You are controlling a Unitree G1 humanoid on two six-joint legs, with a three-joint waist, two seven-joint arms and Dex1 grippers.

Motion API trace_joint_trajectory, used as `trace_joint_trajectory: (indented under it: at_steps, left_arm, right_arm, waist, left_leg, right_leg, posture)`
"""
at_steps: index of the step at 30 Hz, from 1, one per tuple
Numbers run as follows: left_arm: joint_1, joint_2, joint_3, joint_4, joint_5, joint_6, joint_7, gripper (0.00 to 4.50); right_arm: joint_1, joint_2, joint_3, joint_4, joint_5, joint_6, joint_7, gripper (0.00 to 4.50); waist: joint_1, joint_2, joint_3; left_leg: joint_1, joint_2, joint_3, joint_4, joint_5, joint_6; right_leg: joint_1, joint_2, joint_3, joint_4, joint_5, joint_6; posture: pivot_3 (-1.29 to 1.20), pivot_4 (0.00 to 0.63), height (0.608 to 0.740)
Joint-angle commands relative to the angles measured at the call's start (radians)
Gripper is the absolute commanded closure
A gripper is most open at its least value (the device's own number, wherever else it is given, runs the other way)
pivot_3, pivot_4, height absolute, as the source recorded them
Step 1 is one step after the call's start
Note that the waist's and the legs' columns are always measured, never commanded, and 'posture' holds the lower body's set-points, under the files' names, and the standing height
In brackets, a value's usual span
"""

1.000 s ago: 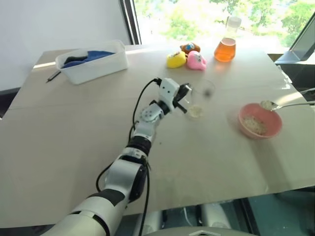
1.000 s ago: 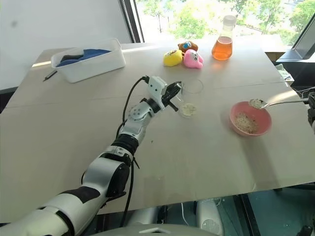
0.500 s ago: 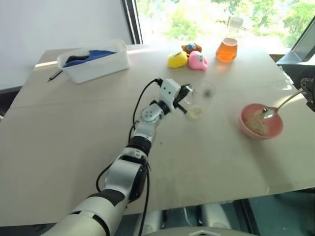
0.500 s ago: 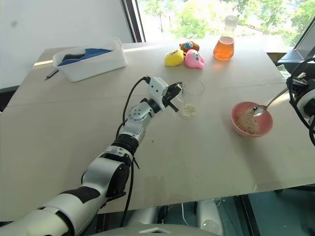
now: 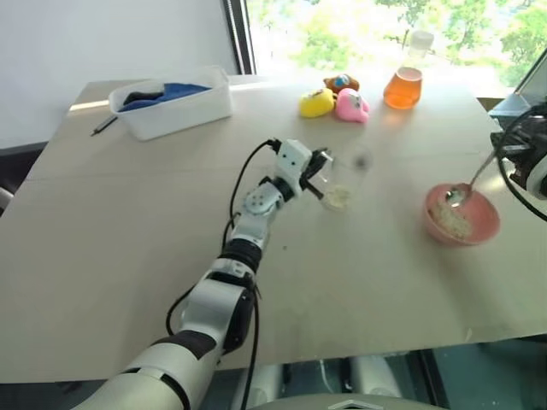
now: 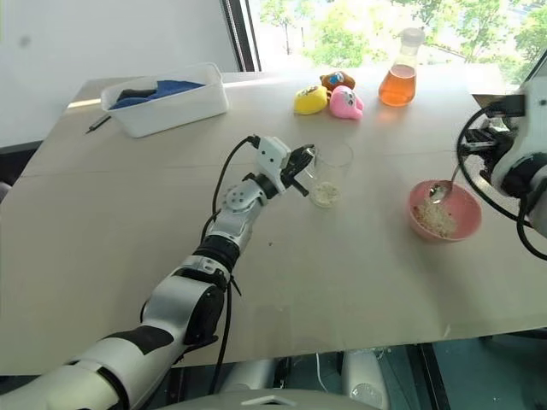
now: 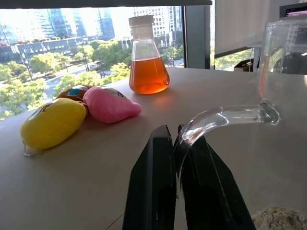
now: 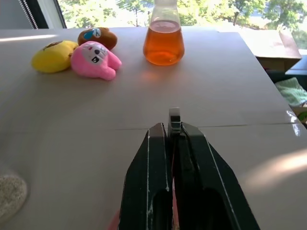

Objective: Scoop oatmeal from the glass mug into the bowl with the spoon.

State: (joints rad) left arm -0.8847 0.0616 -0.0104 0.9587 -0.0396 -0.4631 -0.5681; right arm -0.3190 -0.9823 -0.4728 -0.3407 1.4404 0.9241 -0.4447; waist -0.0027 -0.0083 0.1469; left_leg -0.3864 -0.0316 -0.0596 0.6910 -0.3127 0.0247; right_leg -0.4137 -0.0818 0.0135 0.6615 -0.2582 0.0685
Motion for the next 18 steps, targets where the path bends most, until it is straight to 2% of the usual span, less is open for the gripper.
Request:
trace_joint_trajectory:
  at_steps: [1, 5, 9, 18]
  left_arm:
    - [-0.011, -0.002, -0.001, -0.033, -0.003, -0.025, 0.003, 4.43]
    - [-0.009, -0.001, -0.002, -0.037, -0.003, -0.024, 0.007, 4.43]
    - [0.009, -0.004, -0.003, -0.06, -0.002, -0.02, 0.018, 4.43]
    - [0.075, 0.011, -0.005, -0.147, 0.003, 0.0, 0.04, 4.43]
  right_arm:
    - [0.001, 0.07, -0.14, 0.055, 0.142, -0.065, -0.099, 4.5]
    - [-0.077, 0.171, -0.149, 0.078, 0.288, -0.155, -0.196, 4.5]
    - [-0.227, 0.297, -0.077, 0.089, 0.457, -0.251, -0.27, 4.5]
    - [-0.332, 0.368, 0.097, 0.109, 0.481, -0.235, -0.254, 4.5]
  waist:
    - [-0.001, 0.0, 0.0]
    - [-0.013, 0.001, 0.0]
    - [-0.029, 0.002, -0.001]
    - [-0.034, 0.002, -0.001]
  left_leg:
    - [0.0, 0.0, 0.0, 0.0, 0.0, 0.0]
    - [0.001, 0.0, 0.001, 0.0, 0.0, 0.0]
    - [0.003, 0.001, 0.004, 0.0, 0.0, 0.0]
    - [0.002, 0.001, 0.002, 0.0, 0.0, 0.0]
  right_leg:
    - [0.0, 0.0, 0.0, 0.0, 0.0, 0.0]
    - [0.0, 0.0, 0.001, 0.001, 0.0, 0.0]
    - [0.0, 0.001, 0.004, 0.003, 0.001, 0.001]
    - [0.0, 0.0, 0.003, 0.001, 0.001, 0.001]
  posture:
    - [0.0, 0.15, 0.74]
    - [0.0, 0.15, 0.74]
    - [0.0, 0.15, 0.74]
    - [0.0, 0.15, 0.74]
